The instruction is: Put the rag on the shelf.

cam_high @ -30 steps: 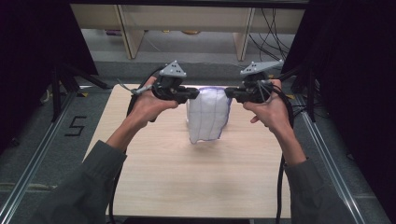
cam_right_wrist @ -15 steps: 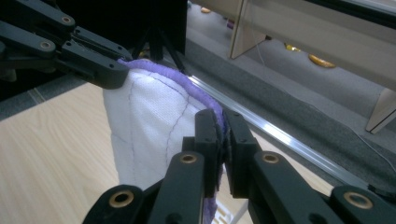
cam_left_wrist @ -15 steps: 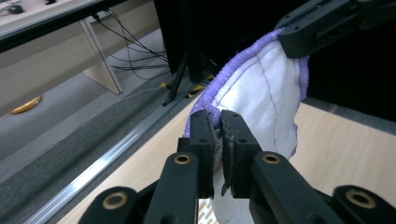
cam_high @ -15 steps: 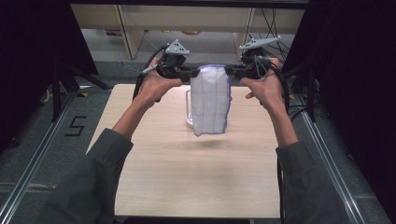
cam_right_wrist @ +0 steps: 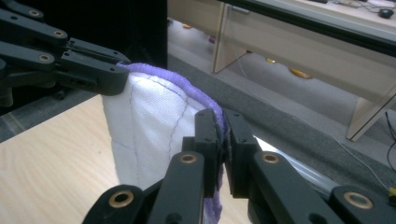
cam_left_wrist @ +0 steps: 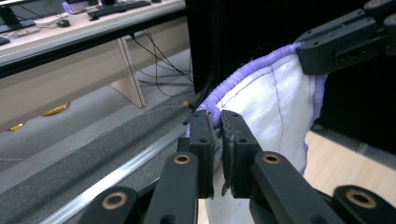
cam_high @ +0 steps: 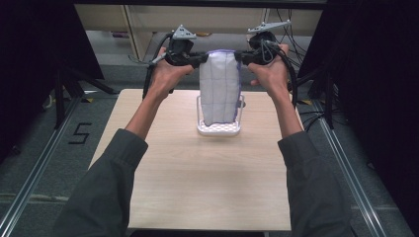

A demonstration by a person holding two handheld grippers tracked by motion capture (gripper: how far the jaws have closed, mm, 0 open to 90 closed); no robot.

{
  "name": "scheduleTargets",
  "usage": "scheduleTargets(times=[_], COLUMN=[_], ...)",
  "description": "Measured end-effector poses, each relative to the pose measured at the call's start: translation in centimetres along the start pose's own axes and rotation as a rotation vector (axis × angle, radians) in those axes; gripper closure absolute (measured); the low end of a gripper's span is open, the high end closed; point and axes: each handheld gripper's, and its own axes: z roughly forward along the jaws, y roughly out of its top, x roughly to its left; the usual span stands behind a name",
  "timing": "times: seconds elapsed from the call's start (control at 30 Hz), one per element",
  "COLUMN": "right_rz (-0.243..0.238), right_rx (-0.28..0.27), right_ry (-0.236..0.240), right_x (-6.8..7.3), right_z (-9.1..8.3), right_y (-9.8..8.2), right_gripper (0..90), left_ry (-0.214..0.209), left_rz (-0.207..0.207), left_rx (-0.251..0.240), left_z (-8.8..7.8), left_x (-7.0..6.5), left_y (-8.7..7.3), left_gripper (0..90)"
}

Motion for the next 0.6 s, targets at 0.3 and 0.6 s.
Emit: scheduleTargets(times=[0.3, 0.6], right_rz=[0.017, 0.047], right_rx=[0.010, 0.033], right_ry=[-0.061, -0.101], right_x=[-1.2, -2.3], right_z=[4.0, 6.9], right_y=[0.5, -0.6], right_gripper=[85.5, 85.3], left_ry=[0.042, 0.071], left_rz=[-0.035, -0.043], left_rx=[0.027, 0.021], left_z=[3.0, 5.4], left_x=[1.7, 2.2], left_y=[-0.7, -1.9], left_gripper=[82.5, 82.0])
